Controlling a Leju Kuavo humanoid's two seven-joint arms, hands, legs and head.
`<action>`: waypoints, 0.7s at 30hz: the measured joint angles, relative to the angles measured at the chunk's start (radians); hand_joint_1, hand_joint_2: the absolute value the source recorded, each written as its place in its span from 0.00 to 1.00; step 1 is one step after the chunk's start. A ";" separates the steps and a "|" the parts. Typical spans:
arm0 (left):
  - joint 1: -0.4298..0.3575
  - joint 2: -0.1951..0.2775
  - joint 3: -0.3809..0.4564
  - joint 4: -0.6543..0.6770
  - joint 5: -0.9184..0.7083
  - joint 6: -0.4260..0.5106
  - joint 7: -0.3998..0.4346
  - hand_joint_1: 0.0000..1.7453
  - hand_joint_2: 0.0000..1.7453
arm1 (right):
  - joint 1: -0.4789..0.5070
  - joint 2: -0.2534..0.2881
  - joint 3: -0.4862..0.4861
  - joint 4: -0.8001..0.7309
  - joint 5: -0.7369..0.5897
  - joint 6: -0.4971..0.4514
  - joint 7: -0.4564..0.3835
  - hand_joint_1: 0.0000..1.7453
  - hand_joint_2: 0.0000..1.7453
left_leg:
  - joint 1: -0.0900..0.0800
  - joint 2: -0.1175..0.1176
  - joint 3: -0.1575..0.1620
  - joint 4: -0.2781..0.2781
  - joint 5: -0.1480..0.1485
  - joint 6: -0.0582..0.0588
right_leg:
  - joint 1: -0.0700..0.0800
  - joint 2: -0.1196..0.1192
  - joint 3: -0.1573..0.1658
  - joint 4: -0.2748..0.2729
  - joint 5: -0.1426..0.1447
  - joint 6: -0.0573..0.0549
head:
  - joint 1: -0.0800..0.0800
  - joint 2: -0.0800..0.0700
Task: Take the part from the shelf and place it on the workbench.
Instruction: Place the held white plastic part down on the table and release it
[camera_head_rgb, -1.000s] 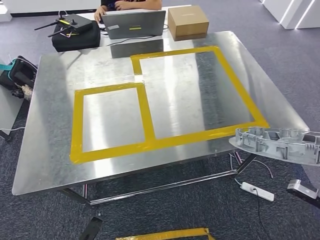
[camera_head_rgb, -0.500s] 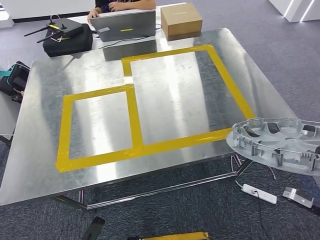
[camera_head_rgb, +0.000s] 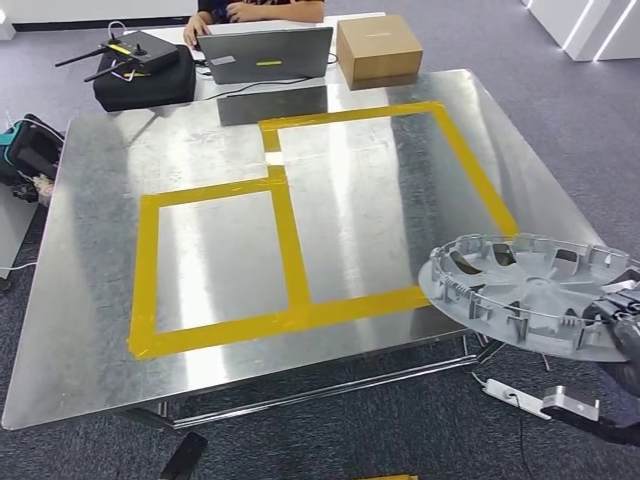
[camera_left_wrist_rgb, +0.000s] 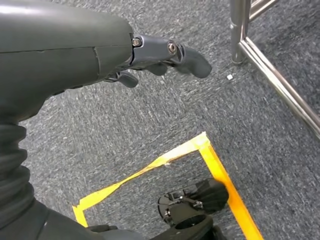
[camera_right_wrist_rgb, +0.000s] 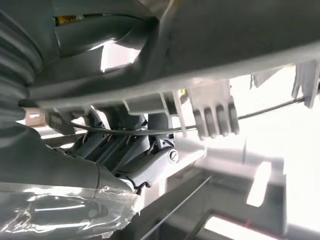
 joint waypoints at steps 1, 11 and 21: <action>-0.003 0.000 0.000 0.000 -0.006 -0.001 0.003 0.00 1.00 | -0.015 -0.001 0.024 0.017 0.023 0.004 0.008 1.00 1.00 | 0.000 0.000 0.007 0.000 -0.004 -0.002 | -0.001 0.000 0.021 -0.063 0.048 0.002 | 0.000 0.000; -0.036 -0.004 -0.024 -0.003 -0.074 0.012 0.011 0.00 1.00 | -0.221 0.007 0.344 0.362 0.155 -0.030 0.070 1.00 1.00 | -0.008 0.000 0.011 -0.003 0.002 -0.003 | 0.004 0.003 0.090 -0.230 0.116 -0.017 | -0.005 0.000; -0.049 -0.016 -0.059 -0.003 -0.138 0.038 0.006 0.00 1.00 | -0.378 0.091 0.537 0.717 0.172 -0.124 0.075 1.00 1.00 | -0.004 0.000 0.009 -0.006 0.007 -0.023 | 0.008 0.003 0.089 -0.230 0.120 -0.028 | -0.004 0.000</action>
